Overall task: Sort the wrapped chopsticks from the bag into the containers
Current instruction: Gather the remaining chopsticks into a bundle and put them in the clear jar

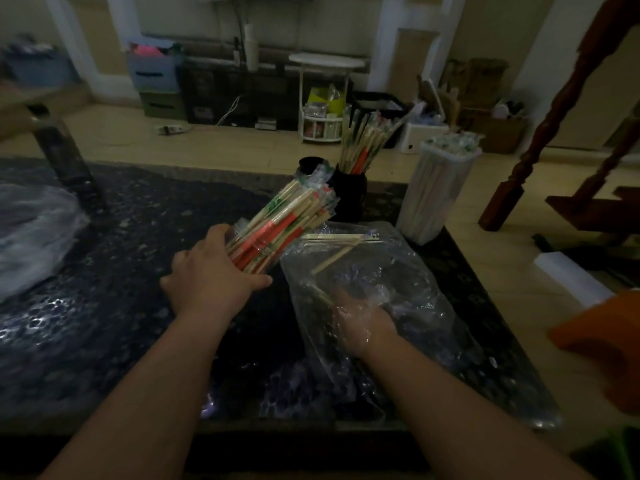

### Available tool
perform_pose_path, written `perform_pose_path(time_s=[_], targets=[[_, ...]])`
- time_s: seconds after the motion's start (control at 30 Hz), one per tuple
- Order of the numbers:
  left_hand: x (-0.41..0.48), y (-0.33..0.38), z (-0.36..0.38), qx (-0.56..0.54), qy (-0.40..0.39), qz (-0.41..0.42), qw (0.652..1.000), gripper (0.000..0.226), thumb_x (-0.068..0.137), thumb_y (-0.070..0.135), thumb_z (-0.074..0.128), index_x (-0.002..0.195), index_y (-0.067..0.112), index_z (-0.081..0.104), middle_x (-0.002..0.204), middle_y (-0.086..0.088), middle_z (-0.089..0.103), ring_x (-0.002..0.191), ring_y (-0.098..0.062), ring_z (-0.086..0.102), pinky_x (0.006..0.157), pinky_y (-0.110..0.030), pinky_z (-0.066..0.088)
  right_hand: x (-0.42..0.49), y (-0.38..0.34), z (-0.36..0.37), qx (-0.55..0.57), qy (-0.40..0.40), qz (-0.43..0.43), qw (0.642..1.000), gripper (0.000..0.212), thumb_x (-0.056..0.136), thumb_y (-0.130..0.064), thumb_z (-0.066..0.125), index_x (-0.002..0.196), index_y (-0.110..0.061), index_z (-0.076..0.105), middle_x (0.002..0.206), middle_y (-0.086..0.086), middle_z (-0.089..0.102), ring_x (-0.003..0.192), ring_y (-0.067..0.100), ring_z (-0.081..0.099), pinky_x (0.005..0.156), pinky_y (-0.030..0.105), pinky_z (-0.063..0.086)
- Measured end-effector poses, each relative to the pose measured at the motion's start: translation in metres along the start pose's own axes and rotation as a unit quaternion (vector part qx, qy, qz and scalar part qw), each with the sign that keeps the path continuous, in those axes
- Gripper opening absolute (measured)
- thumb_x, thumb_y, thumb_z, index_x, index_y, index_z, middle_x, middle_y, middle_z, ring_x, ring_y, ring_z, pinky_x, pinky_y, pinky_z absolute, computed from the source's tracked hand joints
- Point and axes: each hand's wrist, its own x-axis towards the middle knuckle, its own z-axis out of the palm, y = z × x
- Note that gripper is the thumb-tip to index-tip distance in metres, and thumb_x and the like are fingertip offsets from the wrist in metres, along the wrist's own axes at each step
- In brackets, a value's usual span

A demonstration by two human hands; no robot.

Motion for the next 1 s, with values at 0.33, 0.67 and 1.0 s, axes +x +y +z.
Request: perform_pose_path(time_s=[0.33, 0.67, 1.0], targets=[[-0.023, -0.001, -0.009, 0.009, -0.016, 0.032, 0.999, 0.096, 0.057, 0.061, 0.084, 0.136, 0.038, 0.035, 0.13, -0.002, 0.056, 0.121, -0.034, 0.045, 0.092, -0.051, 0.039, -0.04, 0.01, -0.021, -0.03, -0.035, -0.017, 0.999, 0.031, 0.099, -0.027, 0.05, 0.125, -0.018, 0.061, 0.124, 0.011, 0.064, 0.111, 0.03, 0.06, 0.092, 0.036, 0.047], [-0.043, -0.007, -0.012, 0.019, -0.016, 0.023, 0.999, 0.099, 0.056, 0.062, 0.085, 0.137, 0.039, 0.034, 0.13, -0.001, 0.057, 0.12, -0.032, 0.047, 0.092, -0.051, 0.041, -0.082, 0.004, -0.078, -0.055, -0.038, -0.07, 0.995, 0.024, 0.087, -0.041, 0.062, 0.091, -0.02, 0.071, 0.083, 0.0, 0.062, 0.085, 0.021, 0.061, 0.061, 0.028, 0.042], [-0.045, -0.003, -0.013, 0.024, -0.011, 0.042, 0.999, 0.094, 0.059, 0.058, 0.084, 0.137, 0.04, 0.034, 0.127, -0.001, 0.058, 0.119, -0.032, 0.047, 0.093, -0.05, 0.041, -0.097, -0.011, -0.098, -0.072, 0.256, -0.153, 0.952, 0.024, 0.086, -0.045, 0.047, 0.07, -0.027, 0.047, 0.07, -0.008, 0.051, 0.072, 0.018, 0.054, 0.062, 0.032, 0.038]])
